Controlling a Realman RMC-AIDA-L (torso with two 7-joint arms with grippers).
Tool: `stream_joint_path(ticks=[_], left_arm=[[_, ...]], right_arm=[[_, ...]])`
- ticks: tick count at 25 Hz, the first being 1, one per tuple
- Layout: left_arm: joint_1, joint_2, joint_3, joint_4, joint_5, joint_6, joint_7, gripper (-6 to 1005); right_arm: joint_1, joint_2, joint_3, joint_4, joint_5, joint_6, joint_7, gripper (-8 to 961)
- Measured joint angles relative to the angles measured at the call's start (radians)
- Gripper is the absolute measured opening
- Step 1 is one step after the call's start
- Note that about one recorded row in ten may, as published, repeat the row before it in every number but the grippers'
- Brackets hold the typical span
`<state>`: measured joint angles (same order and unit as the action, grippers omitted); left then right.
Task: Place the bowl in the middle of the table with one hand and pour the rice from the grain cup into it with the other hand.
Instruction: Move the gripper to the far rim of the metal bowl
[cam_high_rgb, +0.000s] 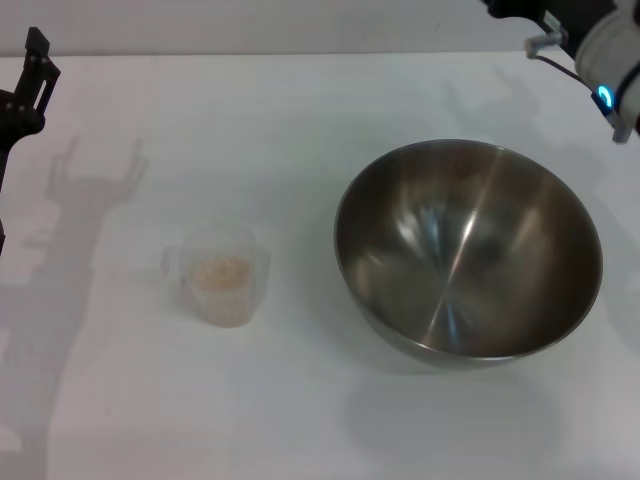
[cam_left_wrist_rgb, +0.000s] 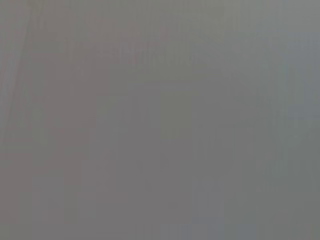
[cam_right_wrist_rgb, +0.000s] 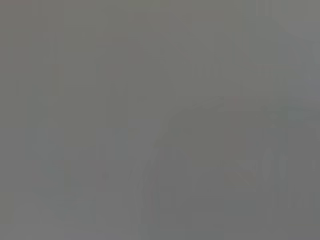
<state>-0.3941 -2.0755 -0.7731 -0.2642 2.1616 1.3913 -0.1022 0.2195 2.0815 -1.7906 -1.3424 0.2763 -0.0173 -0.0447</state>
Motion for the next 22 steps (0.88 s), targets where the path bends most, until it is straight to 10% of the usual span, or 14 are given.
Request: stream_joint_path(ticks=[9, 22], left_arm=[[-0.007, 0.0, -0.068, -0.003, -0.002, -0.027, 0.001, 836], [-0.014, 0.001, -0.105, -0.008, -0.002, -0.067, -0.001, 835]], right_arm=[[0.151, -0.006, 0.2, -0.385, 0.043, 1.013, -0.07, 687], [0.441, -0.013, 0.551, -0.167, 0.126, 1.57, -0.421, 670]])
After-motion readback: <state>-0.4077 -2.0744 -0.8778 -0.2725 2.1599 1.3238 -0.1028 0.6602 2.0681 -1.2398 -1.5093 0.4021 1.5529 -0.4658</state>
